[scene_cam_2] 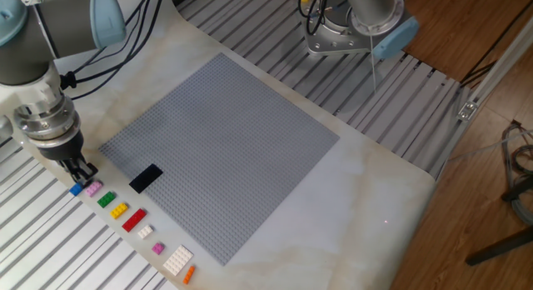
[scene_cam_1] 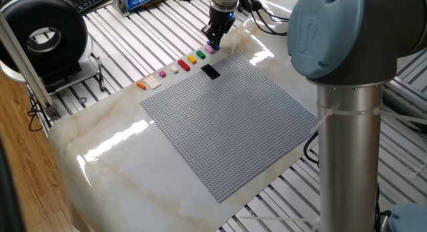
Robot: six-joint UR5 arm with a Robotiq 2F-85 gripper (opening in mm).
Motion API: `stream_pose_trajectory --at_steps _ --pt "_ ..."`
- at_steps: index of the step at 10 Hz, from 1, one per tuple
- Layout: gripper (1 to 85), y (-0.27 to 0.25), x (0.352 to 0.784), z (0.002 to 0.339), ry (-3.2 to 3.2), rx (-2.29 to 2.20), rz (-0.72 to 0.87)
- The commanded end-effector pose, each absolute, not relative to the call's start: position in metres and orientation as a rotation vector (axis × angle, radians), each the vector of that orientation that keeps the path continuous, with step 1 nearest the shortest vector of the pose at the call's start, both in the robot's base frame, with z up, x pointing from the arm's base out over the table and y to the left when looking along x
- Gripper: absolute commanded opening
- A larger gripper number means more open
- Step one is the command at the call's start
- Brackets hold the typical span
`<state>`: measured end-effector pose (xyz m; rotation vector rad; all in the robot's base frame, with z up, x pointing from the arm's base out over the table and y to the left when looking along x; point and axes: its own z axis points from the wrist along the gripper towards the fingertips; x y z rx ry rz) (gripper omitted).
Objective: Stack small Lego blocks one on top of the other
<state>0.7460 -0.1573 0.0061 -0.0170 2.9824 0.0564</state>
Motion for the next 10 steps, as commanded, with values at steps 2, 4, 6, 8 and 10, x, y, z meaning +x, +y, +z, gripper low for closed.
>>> stream_pose_trajectory --at_steps 2,4,6,8,10 --pt "1.0 -0.162 0.748 0.007 2.978 0.011 0.034" --pt "1.0 -0.165 0.745 0.009 2.987 0.014 0.019" --pt "1.0 -0.164 0.74 0.015 3.006 0.043 0.005" --pt "1.0 -0.164 0.733 0.023 3.019 0.043 0.0" --pt "1.0 -0.159 0.73 0.034 3.023 0.064 -0.009"
